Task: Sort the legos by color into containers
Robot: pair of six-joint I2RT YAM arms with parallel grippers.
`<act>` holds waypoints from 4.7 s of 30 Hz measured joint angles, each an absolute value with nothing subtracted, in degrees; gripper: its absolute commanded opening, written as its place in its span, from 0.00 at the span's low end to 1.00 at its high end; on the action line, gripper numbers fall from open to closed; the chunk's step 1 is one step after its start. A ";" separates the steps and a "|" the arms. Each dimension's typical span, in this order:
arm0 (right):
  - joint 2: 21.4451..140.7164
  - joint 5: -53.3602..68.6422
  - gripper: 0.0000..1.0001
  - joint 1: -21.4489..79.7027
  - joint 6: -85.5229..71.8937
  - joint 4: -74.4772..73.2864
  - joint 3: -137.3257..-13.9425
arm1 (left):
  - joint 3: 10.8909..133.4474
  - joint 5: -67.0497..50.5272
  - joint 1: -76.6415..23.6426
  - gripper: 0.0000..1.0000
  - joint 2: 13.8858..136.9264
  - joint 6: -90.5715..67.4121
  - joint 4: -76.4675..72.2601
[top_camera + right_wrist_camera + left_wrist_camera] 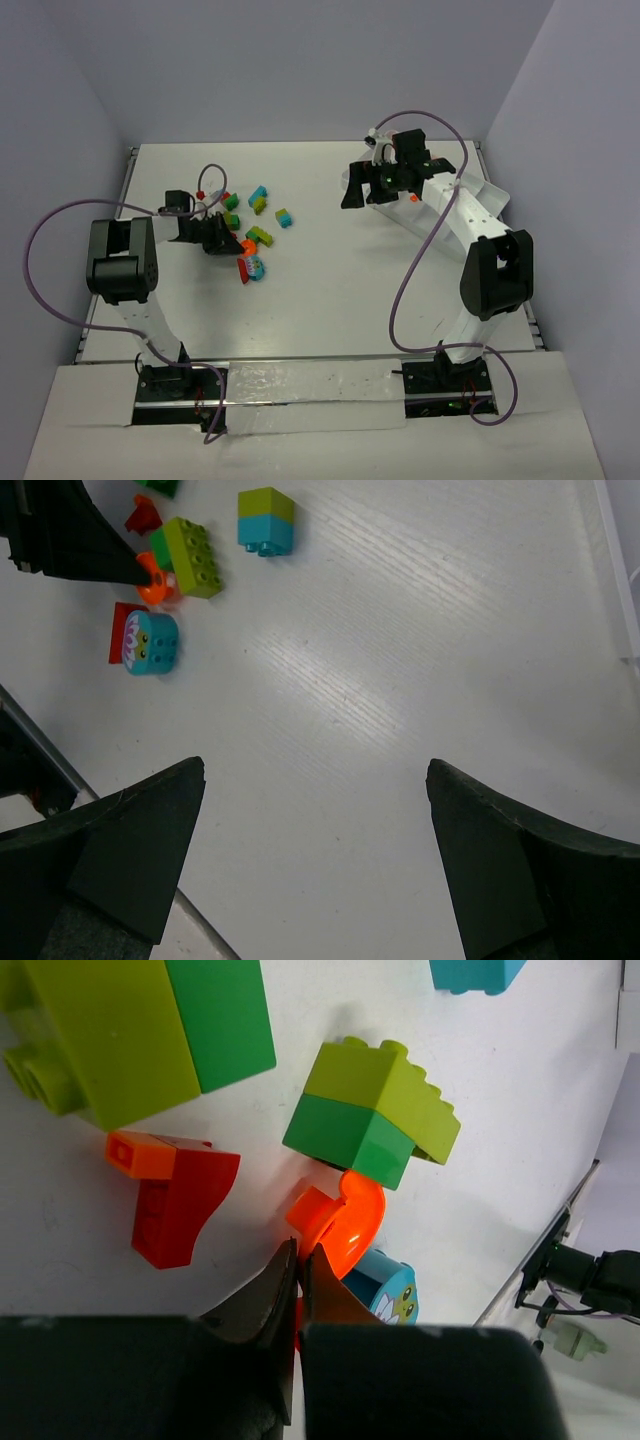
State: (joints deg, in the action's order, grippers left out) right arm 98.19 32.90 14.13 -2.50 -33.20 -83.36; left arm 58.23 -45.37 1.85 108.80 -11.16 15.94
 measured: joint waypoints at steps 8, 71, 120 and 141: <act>97.89 37.19 0.95 17.61 -3.68 -30.92 -81.21 | 59.79 -44.61 1.62 0.00 99.26 -11.49 18.57; 103.54 19.35 0.00 -2.21 -1.12 -28.63 -84.50 | 64.97 -22.80 -1.91 0.99 84.54 -8.62 22.01; 116.00 21.03 0.76 -5.83 0.46 -38.40 -102.85 | 59.45 -19.76 -3.17 0.44 102.74 5.56 14.52; 107.13 30.73 0.76 5.64 -4.64 -37.81 -97.56 | 57.48 -17.21 -5.74 0.00 97.59 15.65 15.58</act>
